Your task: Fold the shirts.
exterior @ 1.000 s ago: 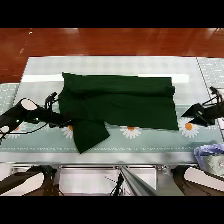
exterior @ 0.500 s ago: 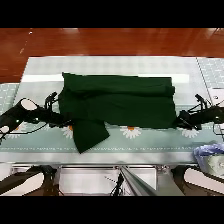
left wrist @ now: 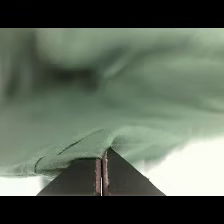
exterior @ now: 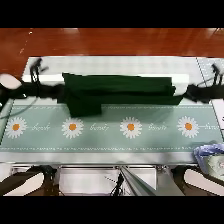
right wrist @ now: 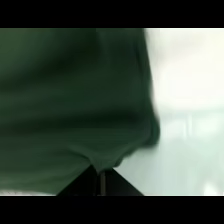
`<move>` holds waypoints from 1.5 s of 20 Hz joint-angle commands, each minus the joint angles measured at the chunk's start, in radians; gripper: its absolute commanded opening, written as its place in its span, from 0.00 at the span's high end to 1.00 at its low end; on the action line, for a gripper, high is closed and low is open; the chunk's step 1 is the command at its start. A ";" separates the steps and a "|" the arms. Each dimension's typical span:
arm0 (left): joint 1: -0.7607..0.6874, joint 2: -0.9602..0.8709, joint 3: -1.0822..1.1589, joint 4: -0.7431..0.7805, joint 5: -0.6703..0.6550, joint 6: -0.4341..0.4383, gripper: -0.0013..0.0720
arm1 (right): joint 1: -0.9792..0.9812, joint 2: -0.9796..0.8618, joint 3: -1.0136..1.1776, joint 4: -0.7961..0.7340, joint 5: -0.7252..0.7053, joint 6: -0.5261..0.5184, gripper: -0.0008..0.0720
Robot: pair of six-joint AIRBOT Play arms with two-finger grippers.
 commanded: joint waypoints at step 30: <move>0.146 -0.606 0.670 -0.007 -0.422 -0.068 0.33 | 0.008 -0.512 0.281 0.351 -0.131 0.025 0.14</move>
